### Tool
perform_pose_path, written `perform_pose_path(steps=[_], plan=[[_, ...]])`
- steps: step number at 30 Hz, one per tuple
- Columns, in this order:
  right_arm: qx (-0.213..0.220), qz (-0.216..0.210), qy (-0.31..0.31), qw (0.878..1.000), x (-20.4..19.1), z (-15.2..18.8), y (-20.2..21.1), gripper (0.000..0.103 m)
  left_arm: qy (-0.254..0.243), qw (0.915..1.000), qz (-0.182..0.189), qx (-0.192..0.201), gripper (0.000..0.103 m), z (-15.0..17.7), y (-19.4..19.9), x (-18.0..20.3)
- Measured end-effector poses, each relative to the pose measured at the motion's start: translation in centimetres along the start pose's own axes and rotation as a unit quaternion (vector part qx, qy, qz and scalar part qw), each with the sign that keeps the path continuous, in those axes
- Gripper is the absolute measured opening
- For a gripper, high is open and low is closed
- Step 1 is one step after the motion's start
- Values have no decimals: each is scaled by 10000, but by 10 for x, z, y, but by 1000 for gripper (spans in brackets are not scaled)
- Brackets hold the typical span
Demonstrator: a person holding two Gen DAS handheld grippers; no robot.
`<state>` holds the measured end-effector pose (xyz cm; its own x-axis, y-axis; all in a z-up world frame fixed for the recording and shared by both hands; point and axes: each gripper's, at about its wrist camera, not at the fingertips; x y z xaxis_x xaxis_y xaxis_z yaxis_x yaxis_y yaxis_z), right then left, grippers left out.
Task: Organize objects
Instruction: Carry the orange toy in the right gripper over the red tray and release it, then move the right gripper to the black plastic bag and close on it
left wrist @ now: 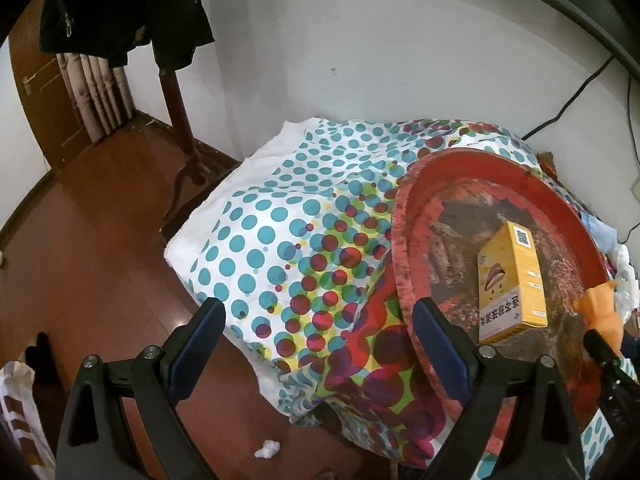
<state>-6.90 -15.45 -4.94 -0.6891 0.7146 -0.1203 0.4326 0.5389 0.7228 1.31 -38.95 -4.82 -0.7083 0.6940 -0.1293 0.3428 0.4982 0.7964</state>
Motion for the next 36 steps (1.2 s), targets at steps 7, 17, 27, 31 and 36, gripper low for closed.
perform_pose_path(steps=[7, 17, 27, 31, 36], plan=[[-209, -142, 17, 9997, -12, 1, -20, 52, -31, 9999, -61, -81, 93, 1, -6, 0], [-308, -305, 35, 9991, -17, 4, -23, 60, -51, 9999, -63, -72, 94, 1, -8, 1], [159, -402, -186, 9989, -1, 4, 22, 61, 32, 9999, -112, -70, 94, 0, -8, -3], [369, 30, -440, 9983, 39, 11, 54, 61, 2, 9998, -171, -47, 94, 0, -6, -2], [442, 894, -1016, 9898, 124, 26, 92, 61, 13, 9999, -147, -31, 94, 1, -3, 1]])
Point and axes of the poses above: each gripper's, at about its wrist camera, not at the fingertips, and y roughly against the way its jaws point, x to its right, z to its underside, and after that the axes turned 13 degrees about -z, right-handed
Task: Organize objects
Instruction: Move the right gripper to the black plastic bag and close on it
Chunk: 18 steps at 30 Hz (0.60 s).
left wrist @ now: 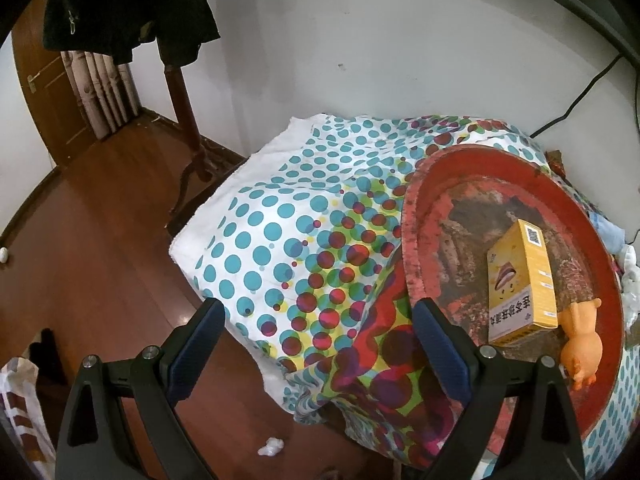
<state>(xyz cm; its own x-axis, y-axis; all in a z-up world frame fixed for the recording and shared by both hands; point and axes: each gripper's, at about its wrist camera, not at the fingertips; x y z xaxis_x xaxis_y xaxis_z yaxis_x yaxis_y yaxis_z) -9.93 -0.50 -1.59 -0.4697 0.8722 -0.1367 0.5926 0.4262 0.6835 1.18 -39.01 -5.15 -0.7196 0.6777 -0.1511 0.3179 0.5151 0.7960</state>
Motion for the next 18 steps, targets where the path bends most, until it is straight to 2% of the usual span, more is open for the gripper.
perform_pose_path(steps=[4, 6, 8, 12, 13, 18], plan=[[-210, 586, -419, 9972, 71, -1, 3, 61, 10, 10000, 4, 89, 94, 0, 7, 4], [-360, 707, -593, 9951, 102, 2, 1, 61, -5, 9999, 38, 118, 94, 0, 11, 7], [-536, 806, -654, 9932, 126, 4, -6, 61, -82, 9998, 37, 171, 94, 0, 17, 13], [-730, 1027, -535, 9906, 146, 11, -21, 61, -227, 9994, 82, 235, 94, 1, 29, 23], [-758, 907, -445, 9920, 150, 12, -25, 64, -276, 9993, 86, 253, 94, 1, 32, 26], [-665, 684, -555, 9939, 171, 13, -40, 64, -635, 9969, 182, 418, 95, 6, 57, 56]])
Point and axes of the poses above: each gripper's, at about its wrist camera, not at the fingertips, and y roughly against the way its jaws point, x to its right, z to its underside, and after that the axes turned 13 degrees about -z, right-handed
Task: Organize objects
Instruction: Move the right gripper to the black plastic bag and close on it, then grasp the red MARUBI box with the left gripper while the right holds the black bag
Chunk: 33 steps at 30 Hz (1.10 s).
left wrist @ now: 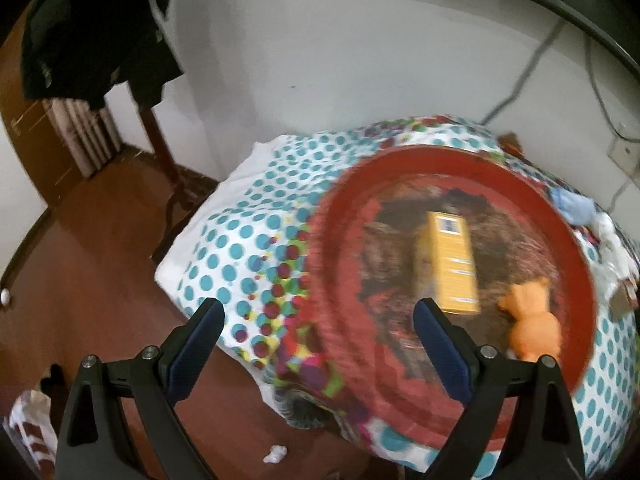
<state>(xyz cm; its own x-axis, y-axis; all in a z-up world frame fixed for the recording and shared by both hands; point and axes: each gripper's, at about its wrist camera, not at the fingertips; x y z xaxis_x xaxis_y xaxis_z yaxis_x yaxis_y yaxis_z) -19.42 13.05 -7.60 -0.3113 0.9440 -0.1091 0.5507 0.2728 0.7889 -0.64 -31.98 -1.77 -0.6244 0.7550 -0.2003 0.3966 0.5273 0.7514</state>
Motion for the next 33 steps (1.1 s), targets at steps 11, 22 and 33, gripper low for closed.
perform_pose_path(steps=[11, 22, 33], plan=[[91, -315, -123, 9994, 38, -6, -13, 58, -1386, 9843, 1005, 439, 99, 12, 66, 132], [136, -265, 43, 9995, 37, -6, -15, 36, -2329, 9463, 2233, 191, 99, 38, 89, 278], [140, -249, 39, 9996, 37, -5, -16, 37, -2346, 9469, 2187, 210, 99, 50, 90, 372]])
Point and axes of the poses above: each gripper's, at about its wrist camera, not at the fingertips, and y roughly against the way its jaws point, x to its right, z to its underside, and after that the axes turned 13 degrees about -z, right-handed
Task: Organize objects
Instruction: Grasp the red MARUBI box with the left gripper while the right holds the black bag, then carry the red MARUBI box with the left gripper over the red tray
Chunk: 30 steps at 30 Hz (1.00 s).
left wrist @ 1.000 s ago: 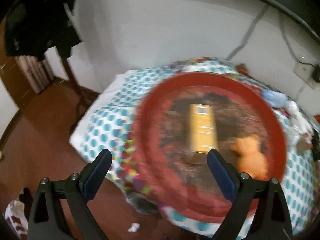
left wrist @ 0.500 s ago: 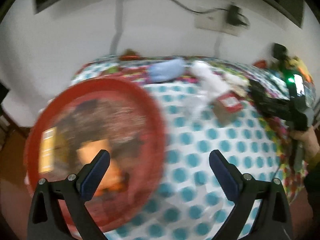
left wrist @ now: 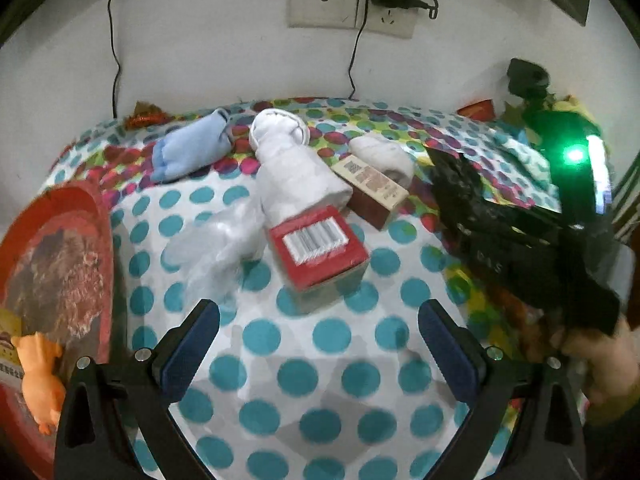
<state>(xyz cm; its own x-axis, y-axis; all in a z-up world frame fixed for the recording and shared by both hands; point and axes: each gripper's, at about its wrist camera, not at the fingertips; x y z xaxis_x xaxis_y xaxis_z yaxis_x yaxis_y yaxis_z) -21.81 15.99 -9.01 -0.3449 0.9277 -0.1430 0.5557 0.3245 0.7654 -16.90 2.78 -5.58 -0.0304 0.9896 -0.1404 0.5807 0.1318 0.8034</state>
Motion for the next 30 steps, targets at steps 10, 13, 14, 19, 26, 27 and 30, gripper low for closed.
perform_pose_path(steps=[10, 13, 14, 19, 26, 27, 30], plan=[[-4, -19, -29, 10000, -1, -1, 1, 37, 357, 9989, -194, -233, 90, -13, -31, 6], [-2, -31, -38, 10000, 0, -2, 1, 37, 476, 9981, -159, -346, 72, -15, -37, 5], [0, -36, -42, 10000, 0, -2, 1, 37, 464, 9980, -182, -378, 67, -16, -38, 5], [15, -102, -96, 9999, 2, -2, 2, 37, 286, 9987, -233, -344, 49, -15, -38, 10], [17, -122, -104, 9999, 2, -2, 1, 38, 33, 9995, -245, -221, 49, -8, -29, 12], [16, -119, -102, 9999, 2, -2, 1, 38, 16, 9995, -217, -211, 49, -6, -27, 12], [18, -123, -106, 9999, 1, -1, 1, 38, -83, 9996, -133, -221, 49, 0, -22, 11]])
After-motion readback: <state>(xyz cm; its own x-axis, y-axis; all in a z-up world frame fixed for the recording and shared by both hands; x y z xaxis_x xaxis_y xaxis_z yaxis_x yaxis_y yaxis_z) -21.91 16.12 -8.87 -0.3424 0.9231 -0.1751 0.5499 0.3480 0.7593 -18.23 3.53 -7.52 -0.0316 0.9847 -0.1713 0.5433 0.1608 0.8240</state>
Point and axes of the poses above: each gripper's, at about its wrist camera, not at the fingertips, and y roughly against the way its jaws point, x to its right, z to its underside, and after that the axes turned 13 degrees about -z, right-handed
